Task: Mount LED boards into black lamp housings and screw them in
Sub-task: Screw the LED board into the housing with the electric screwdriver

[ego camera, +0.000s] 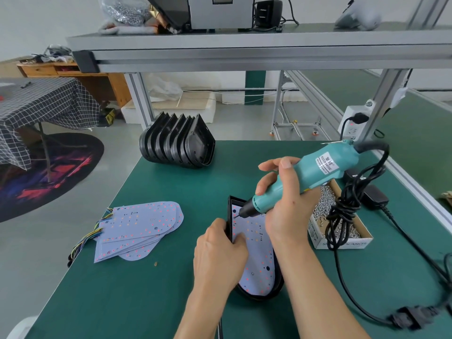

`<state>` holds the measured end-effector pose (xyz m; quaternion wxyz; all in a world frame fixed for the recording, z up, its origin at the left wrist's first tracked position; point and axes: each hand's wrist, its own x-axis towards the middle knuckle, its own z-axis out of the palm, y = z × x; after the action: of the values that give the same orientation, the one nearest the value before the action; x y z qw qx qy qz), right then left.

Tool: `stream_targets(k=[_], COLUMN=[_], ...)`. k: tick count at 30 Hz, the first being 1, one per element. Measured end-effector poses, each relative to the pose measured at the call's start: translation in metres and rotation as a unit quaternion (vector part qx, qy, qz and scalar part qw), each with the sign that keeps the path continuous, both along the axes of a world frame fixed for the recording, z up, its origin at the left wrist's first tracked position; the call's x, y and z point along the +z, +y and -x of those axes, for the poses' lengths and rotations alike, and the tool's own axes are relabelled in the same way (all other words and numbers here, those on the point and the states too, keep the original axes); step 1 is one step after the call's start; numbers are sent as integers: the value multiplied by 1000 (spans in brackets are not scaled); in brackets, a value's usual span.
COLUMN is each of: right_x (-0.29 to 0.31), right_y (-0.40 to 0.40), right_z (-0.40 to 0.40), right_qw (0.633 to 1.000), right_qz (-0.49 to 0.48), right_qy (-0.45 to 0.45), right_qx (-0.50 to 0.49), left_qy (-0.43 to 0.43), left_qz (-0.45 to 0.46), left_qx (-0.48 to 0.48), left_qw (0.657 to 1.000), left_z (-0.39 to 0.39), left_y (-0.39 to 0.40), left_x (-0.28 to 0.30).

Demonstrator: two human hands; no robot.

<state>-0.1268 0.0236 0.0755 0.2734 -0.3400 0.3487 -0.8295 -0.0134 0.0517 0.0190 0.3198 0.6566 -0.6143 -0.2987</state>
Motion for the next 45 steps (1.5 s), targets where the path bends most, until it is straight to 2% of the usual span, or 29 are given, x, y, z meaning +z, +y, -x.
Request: stream_targets(k=[10,16,24,45], right_x=[11,17,12,5], right_y=[15,21,20,15], right_z=[6,12,7,3], right_qw=[999,997,998,997], right_qz=[30,52,41,43], right_qy=[-15,-56,-51,-58], right_qx=[-23,-21,-23,-35], left_qy=[-2,12,53,61], left_qz=[37,33,40,39], left_qx=[1,3,-6,-15], left_qw=[999,999,998,997], left_z=[7,4,2,0], left_y=[10,12,11,9], left_x=[7,7,2,0])
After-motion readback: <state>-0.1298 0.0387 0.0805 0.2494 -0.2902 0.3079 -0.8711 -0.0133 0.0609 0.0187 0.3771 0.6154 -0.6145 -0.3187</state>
